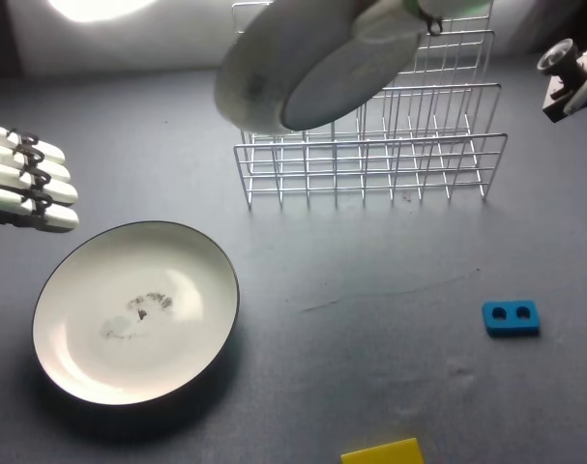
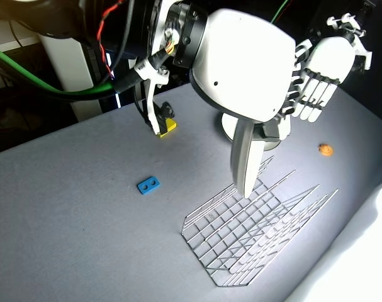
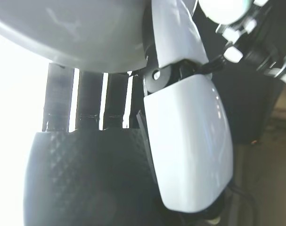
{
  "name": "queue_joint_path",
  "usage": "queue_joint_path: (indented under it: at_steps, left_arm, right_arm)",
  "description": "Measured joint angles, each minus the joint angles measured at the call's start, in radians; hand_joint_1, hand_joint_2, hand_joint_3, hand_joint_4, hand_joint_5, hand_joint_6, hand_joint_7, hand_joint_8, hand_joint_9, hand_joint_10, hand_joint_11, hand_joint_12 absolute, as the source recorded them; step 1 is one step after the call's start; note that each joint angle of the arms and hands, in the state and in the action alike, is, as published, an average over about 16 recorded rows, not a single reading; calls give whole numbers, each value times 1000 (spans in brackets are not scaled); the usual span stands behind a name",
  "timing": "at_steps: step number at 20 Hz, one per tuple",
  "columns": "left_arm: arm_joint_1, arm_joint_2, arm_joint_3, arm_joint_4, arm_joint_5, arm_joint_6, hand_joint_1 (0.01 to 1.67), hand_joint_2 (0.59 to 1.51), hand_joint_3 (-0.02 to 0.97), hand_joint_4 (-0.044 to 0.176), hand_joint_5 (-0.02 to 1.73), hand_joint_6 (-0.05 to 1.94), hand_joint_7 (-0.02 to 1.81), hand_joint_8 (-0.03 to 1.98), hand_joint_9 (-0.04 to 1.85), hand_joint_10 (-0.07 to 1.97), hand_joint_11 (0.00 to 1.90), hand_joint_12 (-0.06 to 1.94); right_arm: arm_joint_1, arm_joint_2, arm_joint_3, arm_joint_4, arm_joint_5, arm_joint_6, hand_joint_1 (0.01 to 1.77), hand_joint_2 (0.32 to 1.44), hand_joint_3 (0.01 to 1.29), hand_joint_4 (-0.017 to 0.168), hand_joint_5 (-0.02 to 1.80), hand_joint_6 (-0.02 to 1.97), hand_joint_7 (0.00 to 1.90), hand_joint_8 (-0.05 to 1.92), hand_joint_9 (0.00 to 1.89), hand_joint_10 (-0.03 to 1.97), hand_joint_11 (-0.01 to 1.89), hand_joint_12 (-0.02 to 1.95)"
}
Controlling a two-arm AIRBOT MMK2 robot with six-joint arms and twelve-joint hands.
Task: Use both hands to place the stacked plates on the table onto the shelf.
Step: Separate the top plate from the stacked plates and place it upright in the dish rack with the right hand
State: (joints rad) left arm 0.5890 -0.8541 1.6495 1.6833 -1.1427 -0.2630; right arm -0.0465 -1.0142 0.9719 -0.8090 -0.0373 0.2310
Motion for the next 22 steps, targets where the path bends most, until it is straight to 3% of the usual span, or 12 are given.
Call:
queue_joint_path:
  at_steps: [10, 22]
  left_arm:
    - [60, -20, -15, 1, 5, 18, 15, 1141, 19, 2, 51, 7, 18, 1, 20, 2, 14, 8]
    - [97, -43, -16, -2, 13, 38, 14, 1147, 18, 2, 55, 7, 21, 0, 20, 2, 14, 8]
  right_arm:
    - [22, -5, 92, 172, -33, 2, 1374, 1000, 13, -9, 875, 952, 1017, 918, 1012, 1063, 861, 1209]
    - [1, -54, 236, 342, -77, -1, 1380, 1005, 13, -9, 877, 951, 1019, 905, 1016, 1066, 871, 1181]
